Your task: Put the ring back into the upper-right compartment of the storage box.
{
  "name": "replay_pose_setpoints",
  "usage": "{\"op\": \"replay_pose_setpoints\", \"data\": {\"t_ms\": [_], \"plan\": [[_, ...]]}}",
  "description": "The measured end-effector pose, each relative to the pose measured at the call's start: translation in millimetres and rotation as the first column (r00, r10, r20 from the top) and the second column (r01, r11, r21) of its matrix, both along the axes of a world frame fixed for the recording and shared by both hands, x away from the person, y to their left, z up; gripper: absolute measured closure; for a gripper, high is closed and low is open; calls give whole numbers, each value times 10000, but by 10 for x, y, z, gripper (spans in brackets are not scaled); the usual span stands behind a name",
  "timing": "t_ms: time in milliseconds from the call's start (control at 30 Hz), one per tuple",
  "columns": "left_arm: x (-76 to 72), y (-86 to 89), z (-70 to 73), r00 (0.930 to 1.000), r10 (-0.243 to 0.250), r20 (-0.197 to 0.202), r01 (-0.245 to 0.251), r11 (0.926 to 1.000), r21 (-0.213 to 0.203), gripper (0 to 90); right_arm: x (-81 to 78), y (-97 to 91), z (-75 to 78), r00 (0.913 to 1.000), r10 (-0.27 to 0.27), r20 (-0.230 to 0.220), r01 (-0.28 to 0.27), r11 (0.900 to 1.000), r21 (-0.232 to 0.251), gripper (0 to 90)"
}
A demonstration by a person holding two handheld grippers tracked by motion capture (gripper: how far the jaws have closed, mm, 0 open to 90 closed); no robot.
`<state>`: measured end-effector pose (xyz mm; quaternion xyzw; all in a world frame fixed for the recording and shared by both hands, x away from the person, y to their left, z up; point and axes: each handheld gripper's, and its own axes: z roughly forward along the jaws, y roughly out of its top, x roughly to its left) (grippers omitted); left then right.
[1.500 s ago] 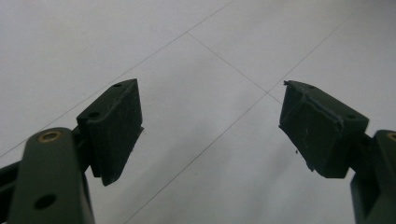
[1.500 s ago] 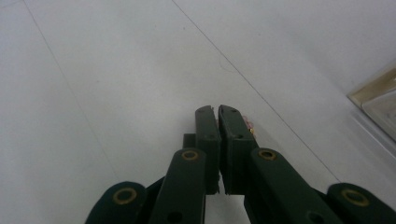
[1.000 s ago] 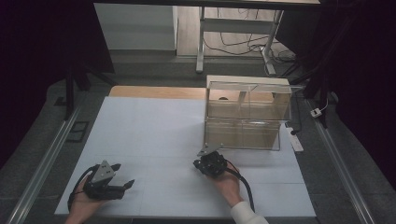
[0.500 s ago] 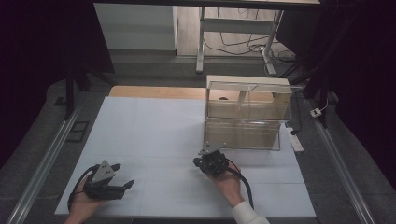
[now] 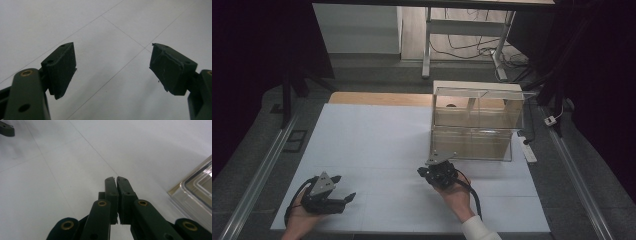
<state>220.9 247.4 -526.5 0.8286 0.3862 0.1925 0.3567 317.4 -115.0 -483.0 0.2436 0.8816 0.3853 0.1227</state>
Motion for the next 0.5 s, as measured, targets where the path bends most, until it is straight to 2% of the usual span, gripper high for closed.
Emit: {"op": "replay_pose_setpoints", "data": {"t_ms": [33, 500], "plan": [[1, 1, 0, 10000, 5, 0, -5, 10000, -1, 211, -8, -5, 29, 10000, -2, 35, 1, 9998, 197, 867], [2, 4, -1, 10000, -1, 21, 1, 10000, 4, 211, -55, -83, 251, 9989, -28, 476, -6, 9974, 718, 867]]}}
